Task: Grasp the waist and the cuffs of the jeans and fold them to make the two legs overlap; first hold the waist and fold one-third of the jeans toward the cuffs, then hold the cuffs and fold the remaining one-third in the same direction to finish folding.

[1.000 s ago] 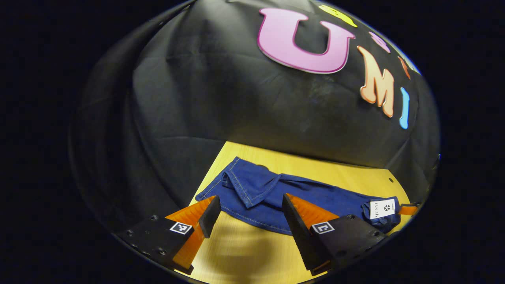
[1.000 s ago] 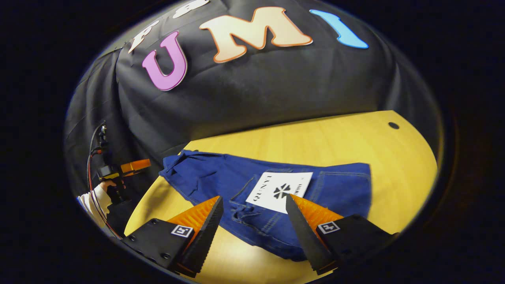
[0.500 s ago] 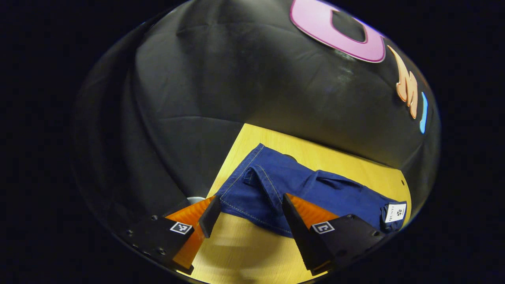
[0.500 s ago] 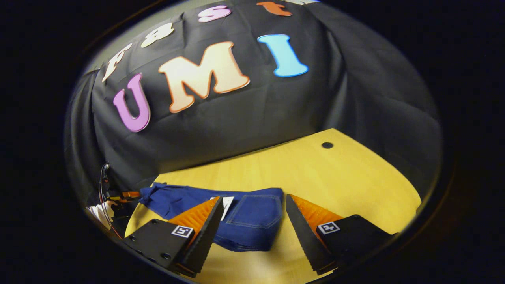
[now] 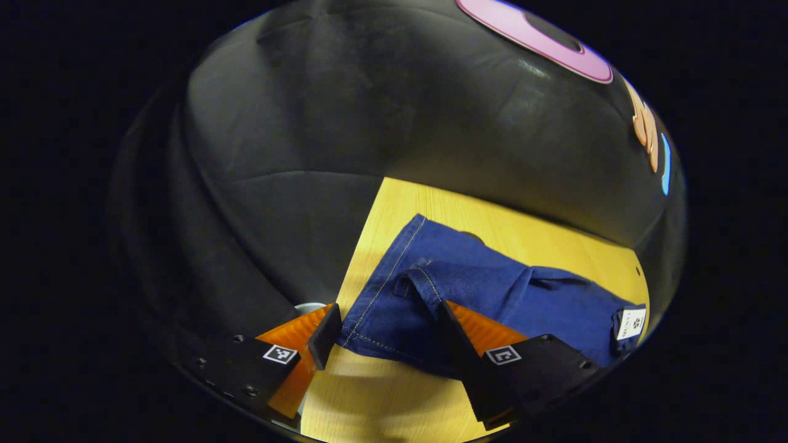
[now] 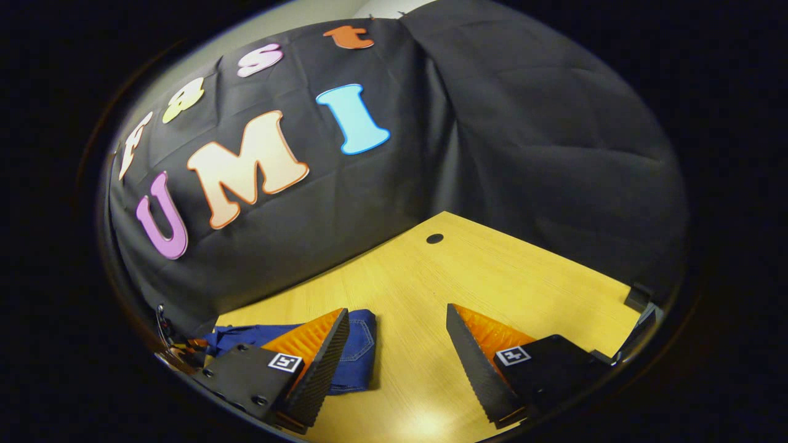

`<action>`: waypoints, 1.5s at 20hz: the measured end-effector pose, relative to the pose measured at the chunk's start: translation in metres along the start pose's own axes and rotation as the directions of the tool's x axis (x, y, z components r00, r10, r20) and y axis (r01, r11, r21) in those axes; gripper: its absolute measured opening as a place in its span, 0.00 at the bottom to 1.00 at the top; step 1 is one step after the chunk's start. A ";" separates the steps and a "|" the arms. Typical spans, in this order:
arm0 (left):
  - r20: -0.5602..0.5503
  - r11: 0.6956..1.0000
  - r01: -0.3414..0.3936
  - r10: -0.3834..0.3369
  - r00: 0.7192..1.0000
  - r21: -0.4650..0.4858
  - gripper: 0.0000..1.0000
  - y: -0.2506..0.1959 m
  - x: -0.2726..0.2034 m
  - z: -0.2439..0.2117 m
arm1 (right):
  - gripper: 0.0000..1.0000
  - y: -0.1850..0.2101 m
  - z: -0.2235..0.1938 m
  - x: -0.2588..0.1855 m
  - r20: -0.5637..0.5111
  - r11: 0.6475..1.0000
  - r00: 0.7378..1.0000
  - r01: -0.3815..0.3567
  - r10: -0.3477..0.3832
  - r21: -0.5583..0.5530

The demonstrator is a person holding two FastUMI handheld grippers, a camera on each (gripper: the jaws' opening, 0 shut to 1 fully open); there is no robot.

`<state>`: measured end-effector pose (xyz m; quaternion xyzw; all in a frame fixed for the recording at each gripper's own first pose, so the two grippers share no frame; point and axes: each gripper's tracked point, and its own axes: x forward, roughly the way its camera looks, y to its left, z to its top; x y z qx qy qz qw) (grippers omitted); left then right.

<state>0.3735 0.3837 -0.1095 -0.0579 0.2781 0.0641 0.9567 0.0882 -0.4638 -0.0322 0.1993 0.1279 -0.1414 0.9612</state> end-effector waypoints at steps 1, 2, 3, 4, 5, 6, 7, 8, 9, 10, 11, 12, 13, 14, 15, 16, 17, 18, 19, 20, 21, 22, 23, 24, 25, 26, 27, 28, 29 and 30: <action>-0.007 1.000 -0.002 0.002 1.000 0.010 0.96 0.001 -0.001 0.000 | 0.98 -0.004 0.000 -0.002 0.002 1.000 1.000 0.008 -0.008 0.013; -0.004 1.000 0.006 -0.006 1.000 0.012 0.96 0.000 0.002 0.000 | 0.98 -0.009 0.000 -0.003 0.006 1.000 1.000 0.022 -0.022 0.013; -0.008 1.000 0.015 -0.015 1.000 0.012 0.96 -0.001 0.004 -0.001 | 0.98 -0.012 0.000 -0.004 0.005 0.999 0.999 0.034 -0.034 0.008; -0.021 1.000 0.014 -0.013 1.000 0.029 0.95 0.001 0.004 -0.004 | 0.98 -0.014 0.000 -0.006 0.004 0.999 0.999 0.041 -0.041 0.002; -0.034 0.998 0.012 -0.010 0.999 0.054 0.95 0.000 0.004 -0.006 | 0.98 -0.015 0.002 -0.008 0.004 0.999 0.999 0.044 -0.044 -0.002; -0.056 0.995 0.010 -0.004 0.998 0.095 0.95 -0.001 0.005 -0.010 | 0.98 -0.014 0.001 -0.008 0.005 0.999 0.999 0.045 -0.045 -0.003; -0.089 0.989 0.007 0.007 0.996 0.149 0.95 0.000 0.006 -0.015 | 0.98 -0.013 0.002 -0.007 0.006 0.999 0.999 0.044 -0.044 0.000; -0.114 0.979 0.010 0.013 0.993 0.201 0.95 -0.001 0.006 -0.020 | 0.98 -0.012 0.002 -0.007 0.004 0.999 0.999 0.039 -0.039 0.009; -0.103 0.978 0.026 -0.005 0.995 0.206 1.00 -0.004 0.007 -0.013 | 0.98 -0.011 0.001 -0.006 0.001 0.999 0.999 0.033 -0.033 0.020; -0.107 0.979 0.029 -0.007 0.994 0.203 0.94 -0.003 0.004 -0.012 | 0.98 -0.012 -0.001 -0.007 -0.004 0.999 0.999 0.032 -0.031 0.026; -0.091 0.982 0.028 -0.011 0.996 0.187 0.85 -0.002 -0.001 -0.007 | 0.98 -0.012 -0.002 -0.006 -0.009 0.999 0.999 0.033 -0.033 0.026; -0.081 0.986 0.030 -0.017 0.997 0.163 0.83 -0.003 0.000 -0.004 | 0.98 -0.012 -0.005 -0.005 -0.017 0.999 0.999 0.036 -0.036 0.020; -0.075 0.987 0.028 -0.016 0.997 0.158 0.61 -0.002 -0.001 0.003 | 0.98 -0.012 -0.007 -0.006 -0.024 0.999 0.999 0.041 -0.040 0.013; -0.070 0.989 0.052 -0.042 0.997 0.140 0.55 -0.005 -0.004 0.009 | 0.98 -0.012 -0.007 -0.005 -0.027 0.999 0.999 0.045 -0.045 0.007; -0.058 0.990 0.081 -0.074 0.996 0.116 0.39 -0.008 -0.003 0.010 | 0.98 -0.013 -0.008 -0.006 -0.029 0.999 0.998 0.049 -0.049 0.003; -0.053 0.992 0.087 -0.083 0.995 0.087 0.22 -0.009 -0.003 0.007 | 0.98 -0.013 -0.009 -0.006 -0.032 0.999 0.998 0.053 -0.053 0.003; -0.043 0.994 0.093 -0.091 0.995 0.059 0.05 -0.010 -0.002 0.006 | 0.98 -0.014 -0.008 -0.007 -0.034 0.998 0.998 0.058 -0.058 0.005; -0.040 0.994 0.101 -0.100 0.994 0.033 0.02 -0.012 -0.001 0.005 | 0.98 -0.015 -0.009 -0.007 -0.035 0.998 0.997 0.065 -0.064 0.005; -0.039 0.994 0.112 -0.111 0.993 0.015 0.00 -0.013 -0.003 0.005 | 0.98 -0.017 -0.008 -0.007 -0.033 0.997 0.997 0.072 -0.072 0.004; -0.041 0.992 0.124 -0.124 0.991 0.000 0.00 -0.014 -0.003 0.004 | 0.98 -0.021 -0.006 -0.010 -0.031 0.997 0.996 0.080 -0.079 0.004; -0.041 0.991 0.134 -0.134 0.990 -0.013 0.00 -0.015 -0.005 0.005 | 0.98 -0.027 -0.003 -0.013 -0.026 0.996 0.996 0.086 -0.086 0.007; -0.029 0.989 0.145 -0.146 0.989 -0.021 0.00 -0.017 -0.008 0.011 | 0.98 -0.033 0.000 -0.018 -0.022 0.996 0.996 0.092 -0.092 0.011; 0.002 0.985 0.169 -0.169 0.986 -0.032 0.00 -0.023 -0.014 0.020 | 0.98 -0.036 0.003 -0.019 -0.017 0.995 0.995 0.096 -0.096 0.015; 0.052 0.977 0.207 -0.204 0.978 -0.045 0.00 -0.032 -0.024 0.032 | 0.98 -0.039 0.005 -0.019 -0.015 0.995 0.995 0.100 -0.099 0.020; 0.107 0.968 0.247 -0.240 0.965 -0.052 0.00 -0.044 -0.037 0.048 | 0.98 -0.041 0.007 -0.019 -0.015 0.994 0.995 0.102 -0.102 0.024; 0.153 0.959 0.280 -0.270 0.950 -0.048 0.00 -0.054 -0.047 0.061 | 0.98 -0.043 0.005 -0.019 -0.015 0.994 0.995 0.104 -0.103 0.027; 0.190 0.947 0.321 -0.309 0.932 -0.031 0.00 -0.067 -0.058 0.074 | 0.98 -0.045 0.005 -0.018 -0.018 0.994 0.995 0.102 -0.102 0.029; 0.218 0.933 0.361 -0.349 0.911 -0.012 0.00 -0.080 -0.070 0.088 | 0.98 -0.046 0.005 -0.019 -0.021 0.995 0.995 0.098 -0.097 0.032; 0.238 0.913 0.407 -0.398 0.886 0.012 0.00 -0.098 -0.084 0.096 | 0.98 -0.047 0.006 -0.018 -0.025 0.995 0.995 0.093 -0.092 0.034; 0.254 0.889 0.456 -0.450 0.856 0.038 0.01 -0.125 -0.097 0.103 | 0.98 -0.050 0.007 -0.018 -0.026 0.996 0.996 0.088 -0.087 0.034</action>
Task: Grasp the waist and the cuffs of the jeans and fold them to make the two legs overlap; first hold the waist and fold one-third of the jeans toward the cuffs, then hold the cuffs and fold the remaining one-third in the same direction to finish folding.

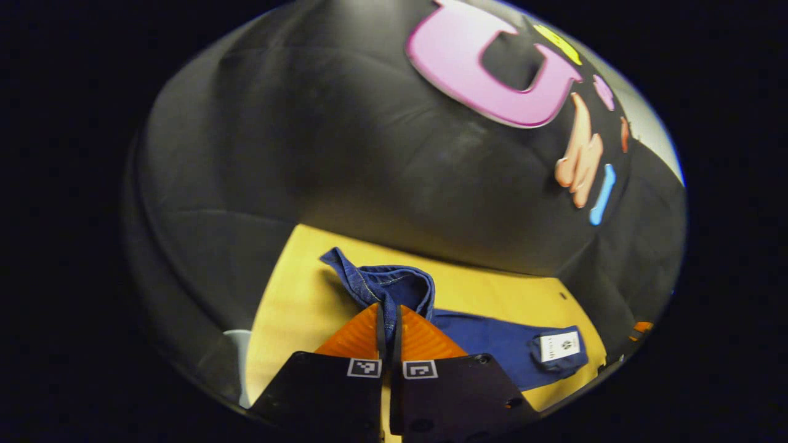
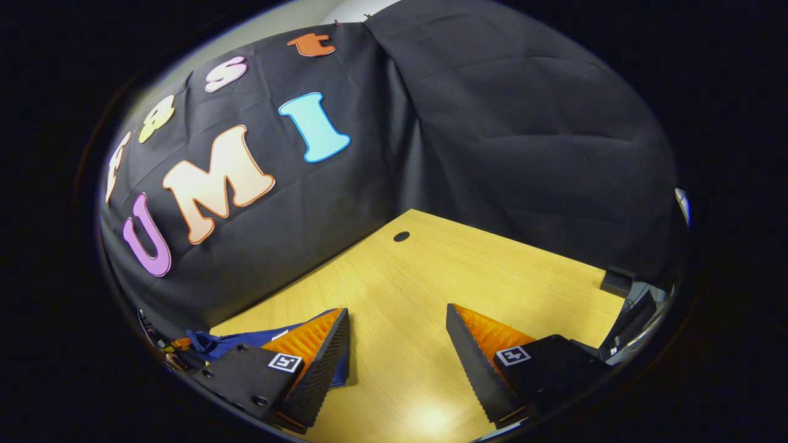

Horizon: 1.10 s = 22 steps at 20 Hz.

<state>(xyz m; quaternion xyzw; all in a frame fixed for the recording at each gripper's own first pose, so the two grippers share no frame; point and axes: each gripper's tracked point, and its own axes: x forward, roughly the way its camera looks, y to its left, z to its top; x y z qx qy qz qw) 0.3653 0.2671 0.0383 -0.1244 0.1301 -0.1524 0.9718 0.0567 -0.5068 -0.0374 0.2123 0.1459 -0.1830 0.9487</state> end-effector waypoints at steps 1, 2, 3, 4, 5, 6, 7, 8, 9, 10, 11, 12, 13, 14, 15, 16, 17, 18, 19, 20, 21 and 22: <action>0.022 0.998 0.061 -0.061 0.998 0.006 0.00 -0.032 0.006 0.007 | 0.98 -0.002 0.002 0.000 -0.001 1.000 1.000 -0.004 0.004 0.000; 0.047 0.991 0.132 -0.132 0.990 0.008 0.00 -0.067 0.010 0.015 | 0.98 -0.005 0.004 -0.001 -0.001 1.000 1.000 -0.008 0.008 -0.001; 0.069 0.980 0.199 -0.199 0.978 0.011 0.00 -0.103 0.013 0.022 | 0.98 -0.009 0.008 -0.002 -0.001 1.000 1.000 -0.010 0.010 -0.001; 0.080 0.965 0.263 -0.263 0.961 0.018 0.00 -0.142 0.014 0.025 | 0.98 -0.016 0.011 -0.005 0.004 1.000 1.000 -0.010 0.010 -0.003; 0.063 0.944 0.327 -0.329 0.942 0.033 0.00 -0.181 0.016 0.018 | 0.98 -0.023 0.016 -0.008 0.009 1.000 1.000 -0.008 0.008 -0.006; 0.027 0.916 0.397 -0.399 0.917 0.062 0.00 -0.226 0.019 0.003 | 0.98 -0.031 0.020 -0.013 0.014 1.000 1.000 -0.007 0.007 -0.007; -0.003 0.894 0.441 -0.442 0.897 0.080 0.00 -0.254 0.019 -0.009 | 0.98 -0.040 0.024 -0.016 0.020 1.000 1.000 -0.004 0.004 -0.007; -0.047 0.861 0.500 -0.498 0.866 0.093 0.00 -0.289 0.018 -0.025 | 0.98 -0.047 0.027 -0.018 0.023 1.000 1.000 -0.003 0.003 -0.007; -0.084 0.825 0.557 -0.551 0.830 0.100 0.00 -0.325 0.014 -0.047 | 0.98 -0.055 0.029 -0.020 0.023 1.000 1.000 -0.001 0.001 -0.010; -0.135 0.793 0.598 -0.583 0.801 0.116 0.00 -0.360 0.013 -0.073 | 0.98 -0.063 0.030 -0.025 0.020 1.000 1.000 0.002 -0.002 -0.016; -0.191 0.768 0.627 -0.601 0.776 0.132 0.00 -0.386 0.013 -0.098 | 0.98 -0.069 0.031 -0.027 0.015 1.000 1.000 0.003 -0.002 -0.022; -0.253 0.745 0.650 -0.607 0.753 0.148 0.00 -0.405 0.011 -0.121 | 0.98 -0.074 0.032 -0.027 0.011 1.000 1.000 0.001 0.000 -0.029; -0.302 0.724 0.672 -0.612 0.731 0.157 0.00 -0.422 0.009 -0.143 | 0.98 -0.079 0.032 -0.026 0.008 0.999 1.000 -0.005 0.005 -0.034; -0.333 0.707 0.691 -0.622 0.709 0.151 0.00 -0.442 0.009 -0.162 | 0.98 -0.080 0.032 -0.028 0.003 0.999 1.000 -0.012 0.012 -0.041; -0.352 0.696 0.705 -0.632 0.691 0.135 0.00 -0.458 0.008 -0.176 | 0.98 -0.080 0.031 -0.025 -0.005 0.999 1.000 -0.021 0.021 -0.046; -0.363 0.690 0.715 -0.641 0.676 0.113 0.00 -0.472 0.007 -0.185 | 0.98 -0.079 0.029 -0.026 -0.013 0.998 0.999 -0.032 0.031 -0.054; -0.373 0.695 0.712 -0.639 0.673 0.095 0.00 -0.480 0.009 -0.194 | 0.98 -0.078 0.026 -0.025 -0.023 0.997 0.999 -0.044 0.042 -0.064; -0.384 0.713 0.695 -0.618 0.686 0.095 0.00 -0.483 0.014 -0.201 | 0.98 -0.077 0.024 -0.025 -0.030 0.995 0.998 -0.058 0.056 -0.075; -0.388 0.740 0.664 -0.584 0.713 0.107 0.00 -0.479 0.022 -0.208 | 0.98 -0.073 0.022 -0.024 -0.039 0.993 0.996 -0.078 0.075 -0.086; -0.394 0.768 0.630 -0.547 0.739 0.116 0.00 -0.479 0.032 -0.216 | 0.98 -0.070 0.018 -0.025 -0.048 0.991 0.995 -0.093 0.088 -0.100; -0.399 0.792 0.601 -0.519 0.756 0.107 0.01 -0.479 0.039 -0.221 | 0.98 -0.065 0.015 -0.023 -0.059 0.987 0.993 -0.112 0.106 -0.116; -0.393 0.816 0.569 -0.493 0.776 0.100 0.04 -0.482 0.043 -0.226 | 0.98 -0.059 0.012 -0.021 -0.068 0.983 0.990 -0.130 0.122 -0.130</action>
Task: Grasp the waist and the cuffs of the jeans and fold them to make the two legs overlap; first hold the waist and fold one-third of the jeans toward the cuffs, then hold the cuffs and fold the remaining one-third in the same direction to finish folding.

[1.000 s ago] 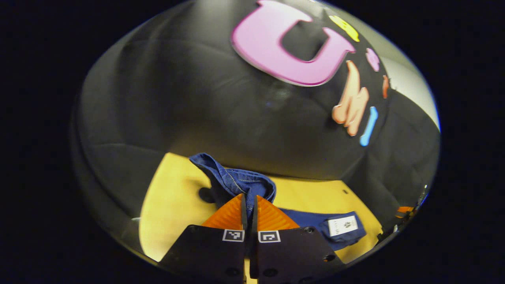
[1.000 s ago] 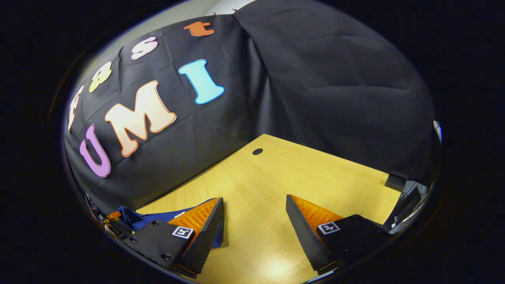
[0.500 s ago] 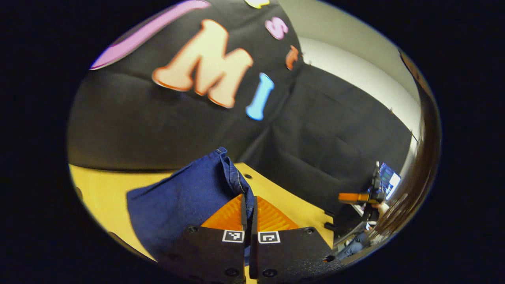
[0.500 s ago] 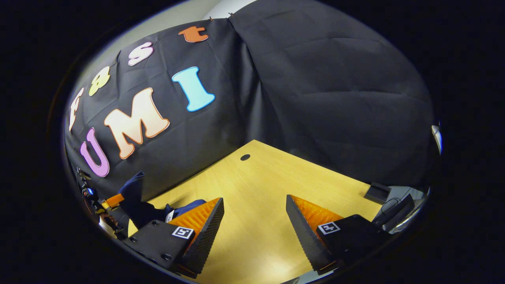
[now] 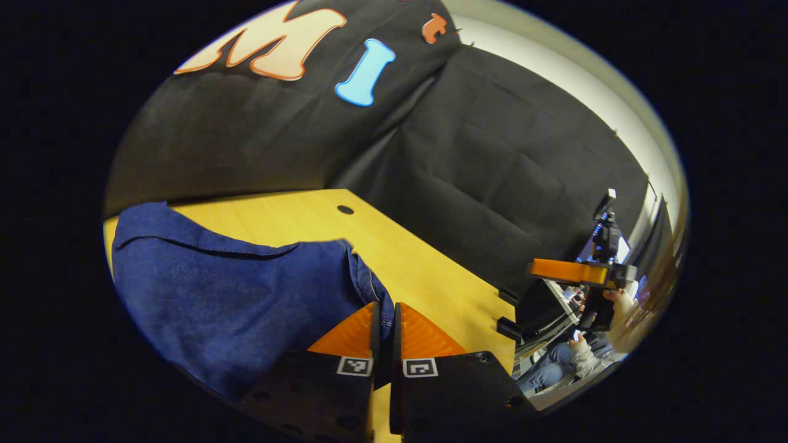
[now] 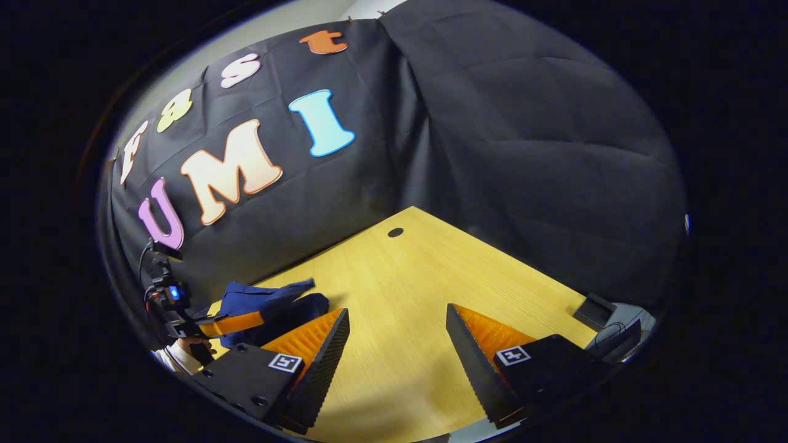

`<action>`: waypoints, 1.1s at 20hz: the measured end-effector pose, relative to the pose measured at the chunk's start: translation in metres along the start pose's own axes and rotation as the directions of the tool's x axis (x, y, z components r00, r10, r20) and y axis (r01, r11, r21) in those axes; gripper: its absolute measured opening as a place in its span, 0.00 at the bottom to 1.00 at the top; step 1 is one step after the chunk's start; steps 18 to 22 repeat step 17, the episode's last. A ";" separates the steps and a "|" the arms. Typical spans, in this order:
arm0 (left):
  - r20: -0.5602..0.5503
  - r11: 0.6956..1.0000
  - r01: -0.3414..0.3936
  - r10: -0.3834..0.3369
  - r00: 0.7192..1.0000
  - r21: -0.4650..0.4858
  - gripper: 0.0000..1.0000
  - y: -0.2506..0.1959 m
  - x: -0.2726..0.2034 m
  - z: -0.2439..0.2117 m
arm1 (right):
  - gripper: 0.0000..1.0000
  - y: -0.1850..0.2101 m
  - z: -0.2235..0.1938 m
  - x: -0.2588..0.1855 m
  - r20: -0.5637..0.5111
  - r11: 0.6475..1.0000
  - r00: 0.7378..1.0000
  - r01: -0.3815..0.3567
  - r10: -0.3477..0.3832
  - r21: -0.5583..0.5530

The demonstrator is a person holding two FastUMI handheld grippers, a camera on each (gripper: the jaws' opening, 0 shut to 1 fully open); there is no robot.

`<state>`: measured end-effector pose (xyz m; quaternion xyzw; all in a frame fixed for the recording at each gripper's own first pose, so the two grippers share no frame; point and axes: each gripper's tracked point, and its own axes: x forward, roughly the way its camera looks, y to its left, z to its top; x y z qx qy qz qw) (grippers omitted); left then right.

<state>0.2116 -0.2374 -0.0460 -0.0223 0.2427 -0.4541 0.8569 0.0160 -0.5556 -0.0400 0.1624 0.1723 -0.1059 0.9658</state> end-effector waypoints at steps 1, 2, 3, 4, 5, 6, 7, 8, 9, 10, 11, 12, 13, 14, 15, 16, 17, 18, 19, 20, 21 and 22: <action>0.029 0.999 -0.040 0.040 0.999 -0.014 0.36 0.001 0.002 0.005 | 0.98 0.010 -0.002 0.002 -0.006 1.000 1.000 -0.026 0.026 -0.013; 0.071 0.992 -0.128 0.129 0.989 -0.019 0.68 0.008 0.005 0.015 | 0.98 0.021 -0.003 0.004 -0.012 0.998 0.998 -0.055 0.055 -0.021; 0.105 0.979 -0.204 0.204 0.973 -0.008 1.00 0.013 -0.007 0.023 | 0.98 0.033 -0.006 0.006 -0.019 0.996 0.996 -0.085 0.085 -0.037; 0.140 0.963 -0.270 0.266 0.954 0.009 1.00 0.021 -0.008 0.032 | 0.98 0.046 -0.007 0.008 -0.020 0.992 0.993 -0.116 0.115 -0.055; 0.178 0.944 -0.327 0.316 0.932 0.037 0.96 0.021 -0.018 0.042 | 0.98 0.061 -0.006 0.009 -0.016 0.986 0.989 -0.150 0.149 -0.077; 0.226 0.924 -0.377 0.353 0.908 0.069 0.96 0.013 -0.031 0.056 | 0.98 0.075 -0.004 0.008 -0.006 0.978 0.983 -0.183 0.184 -0.103; 0.272 0.901 -0.422 0.383 0.883 0.100 0.95 0.005 -0.049 0.070 | 0.98 0.090 -0.001 0.007 0.007 0.969 0.976 -0.213 0.216 -0.124; 0.322 0.871 -0.474 0.416 0.850 0.127 0.95 -0.002 -0.067 0.082 | 0.98 0.104 0.000 0.004 0.017 0.959 0.967 -0.250 0.255 -0.136; 0.364 0.838 -0.527 0.450 0.815 0.143 0.96 -0.008 -0.083 0.090 | 0.98 0.119 0.004 0.001 0.030 0.949 0.956 -0.285 0.292 -0.138; 0.399 0.806 -0.573 0.481 0.780 0.148 0.95 -0.014 -0.099 0.096 | 0.98 0.132 0.006 -0.005 0.045 0.937 0.942 -0.323 0.331 -0.133; 0.426 0.781 -0.609 0.508 0.749 0.140 0.95 -0.021 -0.115 0.098 | 0.98 0.145 0.011 -0.010 0.064 0.926 0.928 -0.357 0.367 -0.124; 0.448 0.761 -0.637 0.530 0.720 0.123 0.95 -0.029 -0.129 0.099 | 0.98 0.156 0.014 -0.014 0.085 0.916 0.915 -0.384 0.395 -0.116; 0.463 0.748 -0.655 0.546 0.699 0.106 0.95 -0.036 -0.141 0.100 | 0.98 0.167 0.018 -0.021 0.109 0.904 0.900 -0.411 0.423 -0.116; 0.474 0.741 -0.665 0.556 0.683 0.090 0.95 -0.043 -0.150 0.096 | 0.98 0.176 0.023 -0.029 0.138 0.895 0.885 -0.430 0.444 -0.122; 0.481 0.737 -0.672 0.563 0.672 0.076 0.95 -0.050 -0.163 0.092 | 0.98 0.184 0.028 -0.035 0.159 0.886 0.872 -0.446 0.462 -0.129; 0.487 0.735 -0.675 0.567 0.664 0.066 0.95 -0.058 -0.174 0.084 | 0.98 0.190 0.027 -0.042 0.171 0.878 0.862 -0.457 0.476 -0.140; 0.489 0.732 -0.679 0.573 0.658 0.056 0.95 -0.061 -0.181 0.079 | 0.98 0.194 0.026 -0.046 0.178 0.873 0.857 -0.462 0.484 -0.155; 0.489 0.732 -0.679 0.573 0.658 0.056 0.95 -0.061 -0.181 0.079 | 0.98 0.194 0.026 -0.046 0.178 0.873 0.857 -0.462 0.484 -0.155; 0.489 0.732 -0.679 0.573 0.658 0.056 0.95 -0.061 -0.181 0.079 | 0.98 0.194 0.026 -0.046 0.178 0.873 0.857 -0.462 0.484 -0.155; 0.489 0.732 -0.679 0.573 0.658 0.056 0.95 -0.061 -0.181 0.079 | 0.98 0.194 0.026 -0.046 0.178 0.873 0.857 -0.462 0.484 -0.155; 0.489 0.732 -0.679 0.573 0.658 0.056 0.95 -0.061 -0.181 0.079 | 0.98 0.194 0.026 -0.046 0.178 0.873 0.857 -0.462 0.484 -0.155; 0.489 0.732 -0.679 0.573 0.658 0.056 0.95 -0.061 -0.181 0.079 | 0.98 0.194 0.026 -0.046 0.178 0.873 0.857 -0.462 0.484 -0.155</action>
